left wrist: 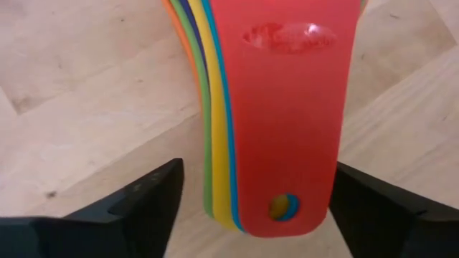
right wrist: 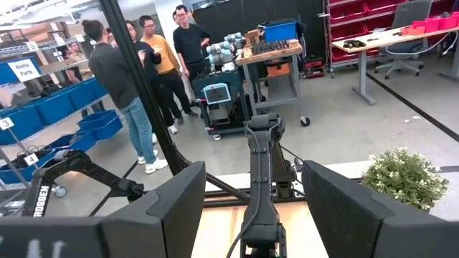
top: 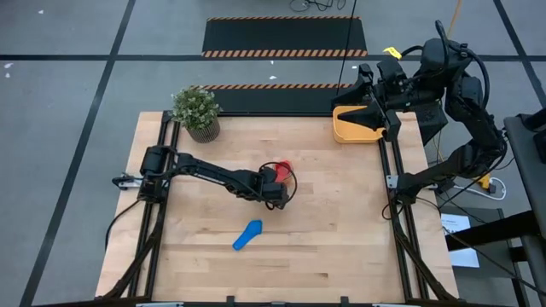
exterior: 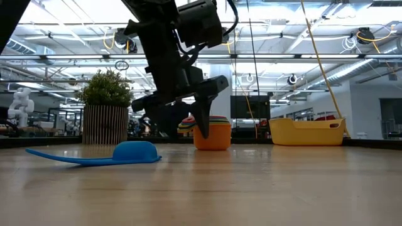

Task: Nest measuring cups in basket
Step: Stack the red measuring cup on top of the light blue measuring cup

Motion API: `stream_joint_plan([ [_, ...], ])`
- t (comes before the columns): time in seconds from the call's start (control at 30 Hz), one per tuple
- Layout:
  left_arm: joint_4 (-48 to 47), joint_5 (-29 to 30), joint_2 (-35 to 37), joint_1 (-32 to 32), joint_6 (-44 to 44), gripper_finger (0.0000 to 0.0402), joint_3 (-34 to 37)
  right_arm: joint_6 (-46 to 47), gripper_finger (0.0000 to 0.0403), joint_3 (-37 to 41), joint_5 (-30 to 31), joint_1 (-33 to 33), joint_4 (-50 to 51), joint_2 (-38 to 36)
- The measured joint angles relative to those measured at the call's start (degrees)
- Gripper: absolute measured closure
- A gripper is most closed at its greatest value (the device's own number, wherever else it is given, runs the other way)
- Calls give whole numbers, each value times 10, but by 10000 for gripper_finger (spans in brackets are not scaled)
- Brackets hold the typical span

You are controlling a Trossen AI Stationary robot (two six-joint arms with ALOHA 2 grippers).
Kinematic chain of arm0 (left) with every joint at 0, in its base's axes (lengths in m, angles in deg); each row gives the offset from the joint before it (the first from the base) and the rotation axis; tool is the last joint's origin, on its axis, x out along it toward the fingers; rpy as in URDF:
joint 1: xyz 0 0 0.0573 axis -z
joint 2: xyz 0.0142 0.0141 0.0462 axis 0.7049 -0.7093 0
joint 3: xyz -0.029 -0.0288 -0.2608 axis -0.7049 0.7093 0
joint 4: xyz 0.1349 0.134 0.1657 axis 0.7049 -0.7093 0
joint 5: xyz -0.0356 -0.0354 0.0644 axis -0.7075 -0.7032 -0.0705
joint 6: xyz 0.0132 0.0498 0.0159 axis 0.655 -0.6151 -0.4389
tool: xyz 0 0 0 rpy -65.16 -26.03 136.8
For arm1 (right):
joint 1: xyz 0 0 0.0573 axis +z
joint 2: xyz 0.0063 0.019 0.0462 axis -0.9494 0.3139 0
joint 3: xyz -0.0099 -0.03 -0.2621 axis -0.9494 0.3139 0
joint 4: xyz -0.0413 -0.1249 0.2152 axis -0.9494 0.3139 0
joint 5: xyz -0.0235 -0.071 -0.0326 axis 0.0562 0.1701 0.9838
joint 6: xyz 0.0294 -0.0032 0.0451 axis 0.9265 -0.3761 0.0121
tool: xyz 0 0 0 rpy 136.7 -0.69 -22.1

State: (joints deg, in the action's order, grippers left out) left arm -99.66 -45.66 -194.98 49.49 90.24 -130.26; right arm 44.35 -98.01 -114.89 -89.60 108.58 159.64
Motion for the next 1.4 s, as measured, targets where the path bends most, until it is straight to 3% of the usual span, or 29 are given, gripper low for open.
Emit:
stream_joint_plan([
  [0.37,0,-13,1,0,-4,199,0,0,177,0,-3,0,0,-1],
  [0.87,0,-15,2,0,-8,263,0,10,177,0,-15,0,0,-15],
  [1.13,0,-18,2,1,-7,255,0,11,177,0,-16,0,2,-22],
  [1.27,-1,-18,4,1,10,204,0,15,177,0,-16,0,4,-25],
  [1.4,-7,-19,13,4,18,127,0,17,177,0,-16,0,6,-30],
])
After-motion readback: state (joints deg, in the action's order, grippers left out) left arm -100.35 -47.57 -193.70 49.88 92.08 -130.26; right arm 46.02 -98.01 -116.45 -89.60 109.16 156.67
